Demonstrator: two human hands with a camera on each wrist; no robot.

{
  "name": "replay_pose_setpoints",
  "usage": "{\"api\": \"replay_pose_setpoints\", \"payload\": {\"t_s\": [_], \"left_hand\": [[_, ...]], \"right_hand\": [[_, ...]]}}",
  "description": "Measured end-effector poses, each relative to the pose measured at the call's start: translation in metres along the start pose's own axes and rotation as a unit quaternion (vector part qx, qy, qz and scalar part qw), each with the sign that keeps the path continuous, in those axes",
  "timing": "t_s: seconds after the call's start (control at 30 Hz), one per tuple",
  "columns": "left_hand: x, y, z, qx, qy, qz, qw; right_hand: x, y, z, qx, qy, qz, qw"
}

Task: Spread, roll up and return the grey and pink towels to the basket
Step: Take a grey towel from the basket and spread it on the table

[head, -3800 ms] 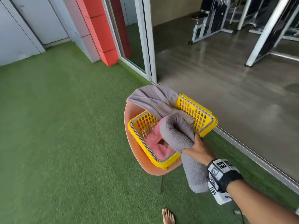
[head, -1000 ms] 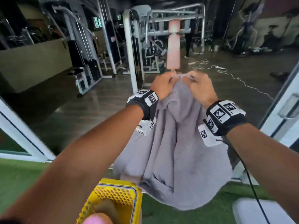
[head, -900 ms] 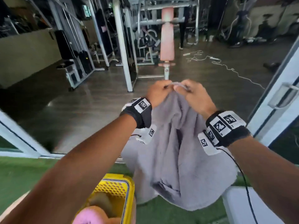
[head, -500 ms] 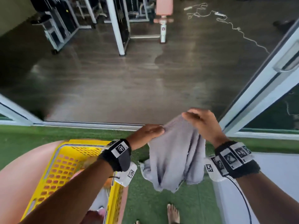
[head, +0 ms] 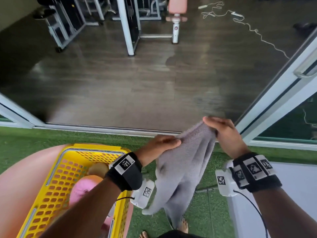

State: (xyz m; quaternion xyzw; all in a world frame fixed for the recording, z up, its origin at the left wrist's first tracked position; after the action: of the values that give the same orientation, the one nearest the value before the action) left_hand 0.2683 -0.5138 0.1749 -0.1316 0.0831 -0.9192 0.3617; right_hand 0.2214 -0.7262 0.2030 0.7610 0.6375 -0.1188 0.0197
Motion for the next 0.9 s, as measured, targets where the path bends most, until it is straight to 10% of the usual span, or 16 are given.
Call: {"api": "replay_pose_setpoints", "payload": {"t_s": [0.17, 0.4, 0.6, 0.77, 0.9], "left_hand": [[-0.011, -0.001, 0.023, 0.043, 0.046, -0.004, 0.998], [-0.019, -0.020, 0.021, 0.022, -0.047, 0.037, 0.998], [-0.021, -0.023, 0.044, 0.086, 0.046, 0.041, 0.994], [-0.009, -0.032, 0.034, 0.074, 0.019, -0.005, 0.997], [-0.011, -0.034, 0.041, 0.087, -0.008, 0.024, 0.996]], "right_hand": [[0.053, -0.026, -0.005, -0.044, -0.131, -0.234, 0.962], [0.019, -0.003, -0.027, -0.056, 0.057, -0.072, 0.994], [0.069, -0.035, -0.027, -0.043, -0.094, -0.241, 0.965], [0.043, -0.020, -0.034, -0.063, 0.026, -0.127, 0.989], [0.055, -0.027, -0.027, -0.048, -0.006, -0.165, 0.985]]}}
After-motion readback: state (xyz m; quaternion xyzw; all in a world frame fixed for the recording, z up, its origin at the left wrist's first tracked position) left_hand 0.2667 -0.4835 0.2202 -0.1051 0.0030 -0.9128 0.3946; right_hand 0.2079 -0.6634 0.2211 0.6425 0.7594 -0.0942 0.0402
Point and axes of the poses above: each hand's wrist, its own y-axis towards the middle knuckle, its own x-axis out of the palm, z = x × y, the point moved 3 cm from there along y, towards the middle knuckle, and after that the axes turned 11 degrees about -y, right-handed, at the moved point
